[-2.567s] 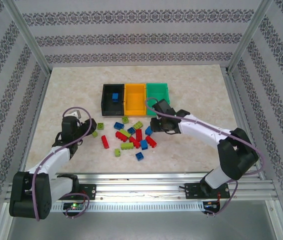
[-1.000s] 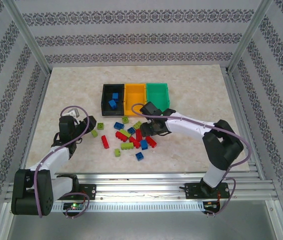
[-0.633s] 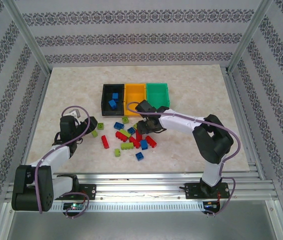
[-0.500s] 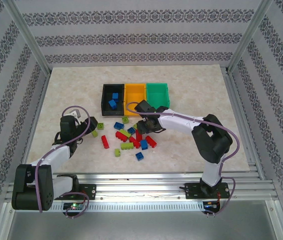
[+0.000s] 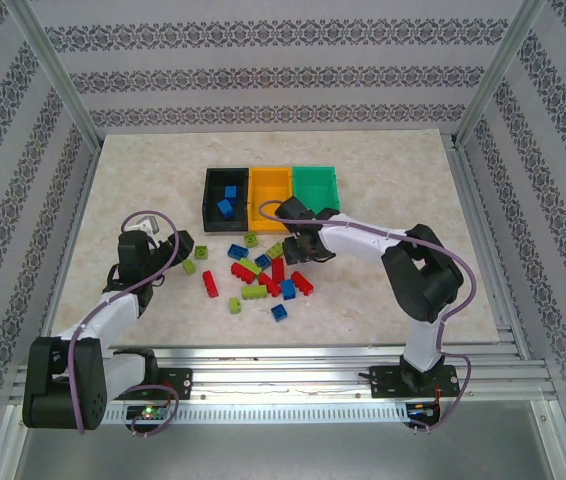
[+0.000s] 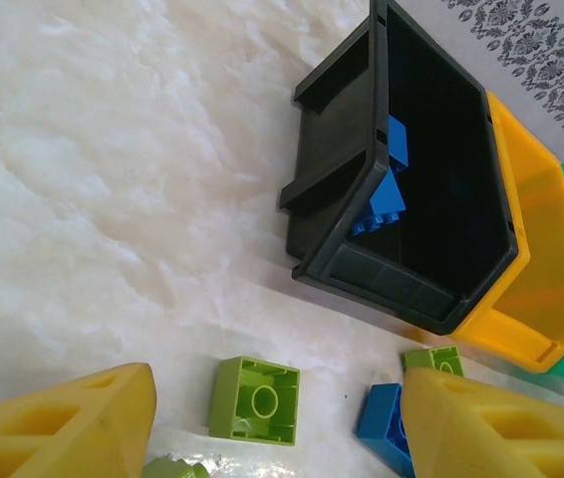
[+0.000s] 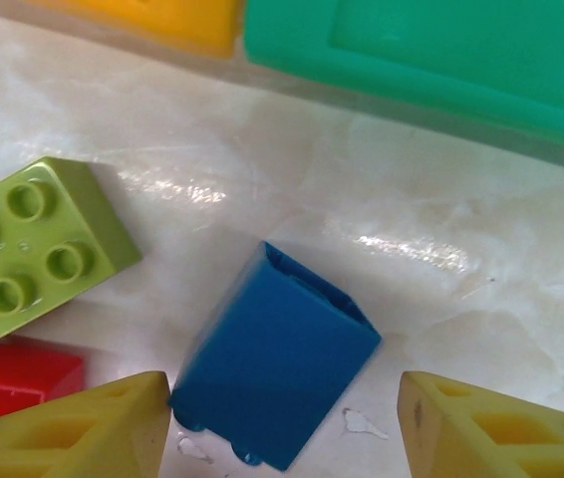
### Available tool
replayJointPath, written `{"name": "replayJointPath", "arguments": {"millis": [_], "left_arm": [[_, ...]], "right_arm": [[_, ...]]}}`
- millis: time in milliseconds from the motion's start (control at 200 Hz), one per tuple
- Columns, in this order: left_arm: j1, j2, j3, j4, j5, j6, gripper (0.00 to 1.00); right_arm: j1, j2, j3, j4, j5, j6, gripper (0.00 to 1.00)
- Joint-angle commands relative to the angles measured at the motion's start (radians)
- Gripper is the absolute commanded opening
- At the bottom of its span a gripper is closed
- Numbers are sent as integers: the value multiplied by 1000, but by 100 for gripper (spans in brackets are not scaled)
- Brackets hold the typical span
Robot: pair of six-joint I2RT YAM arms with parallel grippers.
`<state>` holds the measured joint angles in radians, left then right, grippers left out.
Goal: Sort the legos into containers by color
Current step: Pick up the lego from the center of the table.
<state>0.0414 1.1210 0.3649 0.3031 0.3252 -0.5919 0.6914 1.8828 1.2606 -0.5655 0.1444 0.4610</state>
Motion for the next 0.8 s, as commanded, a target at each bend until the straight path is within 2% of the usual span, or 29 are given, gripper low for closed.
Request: {"name": "replayJointPath", "arguments": {"millis": [0,125,220,500,660,794], "left_arm": [[12,-2,9,9,0,12,66],[12,0,14,10,11,11,67],[12,-6,14,7,11,11,66],[12,-13,13,-1,4,15,67],[12,-11,12,1,3,14,67],[12,1,11,10,4,11,67]], "right_arm": [[0,39,41,-9,-3,16,64],[-1,66,55,3,-17,29,66],[0,76,57,7,-32,30,62],[6,8,54,-6,-34,9,22],[27,-14,163,-80,-26,-39,21],[42,18,305,-55,-98,-52,21]]}}
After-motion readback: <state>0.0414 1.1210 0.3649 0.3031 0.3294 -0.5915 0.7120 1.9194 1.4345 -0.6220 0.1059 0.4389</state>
